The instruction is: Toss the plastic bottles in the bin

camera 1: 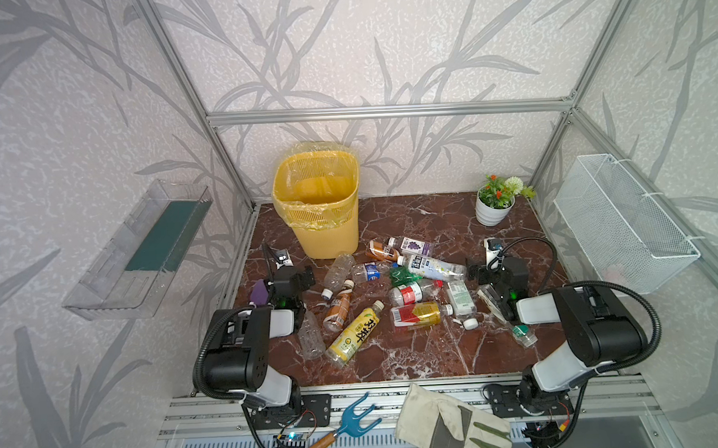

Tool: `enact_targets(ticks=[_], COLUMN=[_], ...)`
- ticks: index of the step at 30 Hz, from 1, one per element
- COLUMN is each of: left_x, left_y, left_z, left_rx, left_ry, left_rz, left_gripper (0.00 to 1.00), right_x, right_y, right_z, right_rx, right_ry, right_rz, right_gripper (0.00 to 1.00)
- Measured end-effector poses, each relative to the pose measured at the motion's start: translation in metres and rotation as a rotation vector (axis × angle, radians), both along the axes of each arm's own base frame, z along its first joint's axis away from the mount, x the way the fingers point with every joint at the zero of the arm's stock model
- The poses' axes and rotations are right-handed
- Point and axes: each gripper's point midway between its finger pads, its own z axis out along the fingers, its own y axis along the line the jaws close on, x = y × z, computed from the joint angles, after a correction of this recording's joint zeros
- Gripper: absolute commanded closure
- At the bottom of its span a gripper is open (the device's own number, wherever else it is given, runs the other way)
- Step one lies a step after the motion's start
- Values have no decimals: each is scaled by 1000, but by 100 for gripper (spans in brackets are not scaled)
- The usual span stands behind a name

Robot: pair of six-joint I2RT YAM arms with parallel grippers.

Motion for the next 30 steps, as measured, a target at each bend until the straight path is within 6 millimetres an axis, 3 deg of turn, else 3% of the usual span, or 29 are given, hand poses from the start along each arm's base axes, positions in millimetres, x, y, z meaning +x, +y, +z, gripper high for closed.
enact_targets(ticks=[20, 23, 25, 28, 30], left_x=[0, 1, 7, 22, 20], left_y=[0, 3, 7, 12, 16], left_z=[0, 3, 17, 73, 110], left_rx=[0, 3, -1, -13, -32], left_ry=[0, 25, 51, -2, -61], left_rz=[0, 20, 37, 77, 108], left_gripper=[1, 1, 3, 3, 3], right_x=[0, -4, -5, -5, -4], right_y=[0, -8, -19, -29, -22], right_z=[0, 6, 24, 70, 103], right_rx=[1, 23, 47, 64, 71], right_ry=[2, 30, 24, -32, -68], right_rz=[-2, -24, -50, -61, -18], right_gripper=[1, 1, 1, 2, 2])
